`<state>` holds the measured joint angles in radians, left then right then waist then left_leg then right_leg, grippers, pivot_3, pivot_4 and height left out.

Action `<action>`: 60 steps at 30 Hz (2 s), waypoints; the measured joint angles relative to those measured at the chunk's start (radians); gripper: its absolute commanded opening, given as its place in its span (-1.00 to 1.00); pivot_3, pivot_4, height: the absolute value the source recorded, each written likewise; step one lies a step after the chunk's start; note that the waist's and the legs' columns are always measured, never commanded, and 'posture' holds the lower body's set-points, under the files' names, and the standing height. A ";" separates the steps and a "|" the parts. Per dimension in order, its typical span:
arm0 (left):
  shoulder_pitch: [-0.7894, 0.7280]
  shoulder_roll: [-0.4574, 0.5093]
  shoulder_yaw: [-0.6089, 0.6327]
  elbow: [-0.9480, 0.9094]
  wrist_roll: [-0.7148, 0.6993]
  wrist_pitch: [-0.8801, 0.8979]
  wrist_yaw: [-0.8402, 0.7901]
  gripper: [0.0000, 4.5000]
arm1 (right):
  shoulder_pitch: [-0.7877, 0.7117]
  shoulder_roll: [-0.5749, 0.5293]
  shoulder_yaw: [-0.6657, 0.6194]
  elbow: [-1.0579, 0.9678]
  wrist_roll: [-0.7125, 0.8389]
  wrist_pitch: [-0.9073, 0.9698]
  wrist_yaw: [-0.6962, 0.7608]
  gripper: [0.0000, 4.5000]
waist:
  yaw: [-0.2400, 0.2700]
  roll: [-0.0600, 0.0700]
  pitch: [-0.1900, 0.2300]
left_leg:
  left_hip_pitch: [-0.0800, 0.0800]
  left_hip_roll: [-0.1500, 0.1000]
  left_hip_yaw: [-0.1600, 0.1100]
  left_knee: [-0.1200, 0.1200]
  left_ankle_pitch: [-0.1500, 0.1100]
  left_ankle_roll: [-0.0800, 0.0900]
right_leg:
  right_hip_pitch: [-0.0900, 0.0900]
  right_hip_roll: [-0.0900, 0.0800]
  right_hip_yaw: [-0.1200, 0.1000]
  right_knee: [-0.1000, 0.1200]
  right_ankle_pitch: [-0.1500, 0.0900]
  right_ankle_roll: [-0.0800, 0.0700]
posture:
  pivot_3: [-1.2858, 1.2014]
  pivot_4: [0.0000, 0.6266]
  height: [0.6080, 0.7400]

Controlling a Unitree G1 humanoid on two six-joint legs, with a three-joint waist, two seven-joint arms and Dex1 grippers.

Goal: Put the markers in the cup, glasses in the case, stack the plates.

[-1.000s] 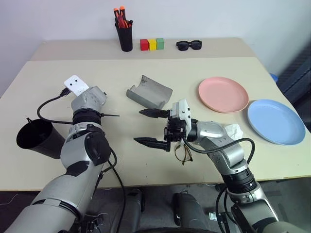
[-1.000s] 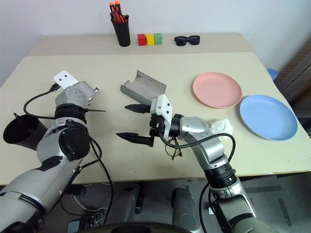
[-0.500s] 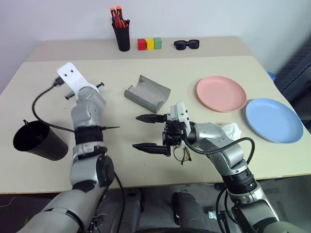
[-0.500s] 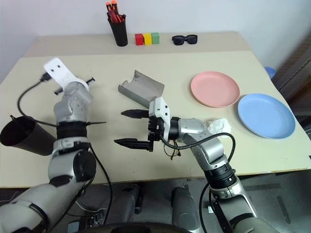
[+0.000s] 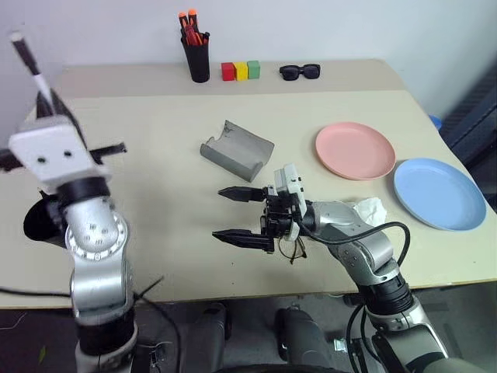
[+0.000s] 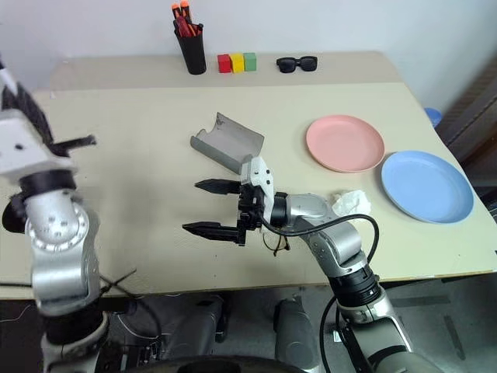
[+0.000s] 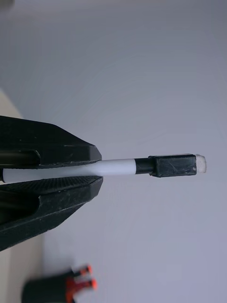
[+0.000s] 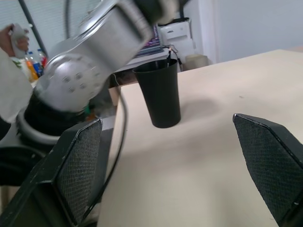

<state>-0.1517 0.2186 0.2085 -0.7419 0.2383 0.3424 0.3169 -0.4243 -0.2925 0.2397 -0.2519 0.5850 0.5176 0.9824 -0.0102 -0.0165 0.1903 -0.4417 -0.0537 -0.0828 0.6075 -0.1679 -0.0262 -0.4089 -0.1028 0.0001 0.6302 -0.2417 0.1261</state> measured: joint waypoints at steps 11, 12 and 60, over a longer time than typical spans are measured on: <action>0.321 -0.158 0.076 -0.059 0.093 -0.080 0.030 -0.99 | -0.012 -0.001 0.000 0.015 0.010 0.000 0.030 1.00 | 0.002 0.000 0.000 | 0.000 0.002 -0.001 0.000 -0.002 -0.002 | 0.000 0.000 -0.001 -0.001 -0.002 -0.003 | 0.03 -0.52 1.00; 0.330 -0.175 0.091 -0.059 0.088 -0.090 0.035 -0.99 | -0.012 0.000 0.000 0.017 0.010 0.000 0.033 1.00 | 0.002 0.000 0.000 | 0.000 0.002 -0.001 0.000 -0.002 -0.002 | 0.000 0.000 -0.001 -0.001 -0.002 -0.003 | 0.03 -0.52 1.00; -0.482 0.145 -0.286 0.615 -0.262 0.395 -0.697 0.99 | -0.005 0.013 -0.024 0.038 -0.046 -0.043 -0.081 1.00 | -0.003 0.001 0.000 | 0.000 0.001 -0.001 0.001 0.000 0.001 | 0.000 0.002 -0.002 0.000 0.000 0.000 | 0.03 -0.52 1.00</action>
<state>-0.6334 0.3632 -0.0773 -0.1269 -0.0232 0.7373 -0.3796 -0.4295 -0.2799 0.2154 -0.2135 0.5394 0.4749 0.9018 -0.0136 -0.0157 0.1907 -0.4422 -0.0527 -0.0841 0.6082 -0.1682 -0.0251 -0.4090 -0.1012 -0.0022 0.6303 -0.2421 0.1265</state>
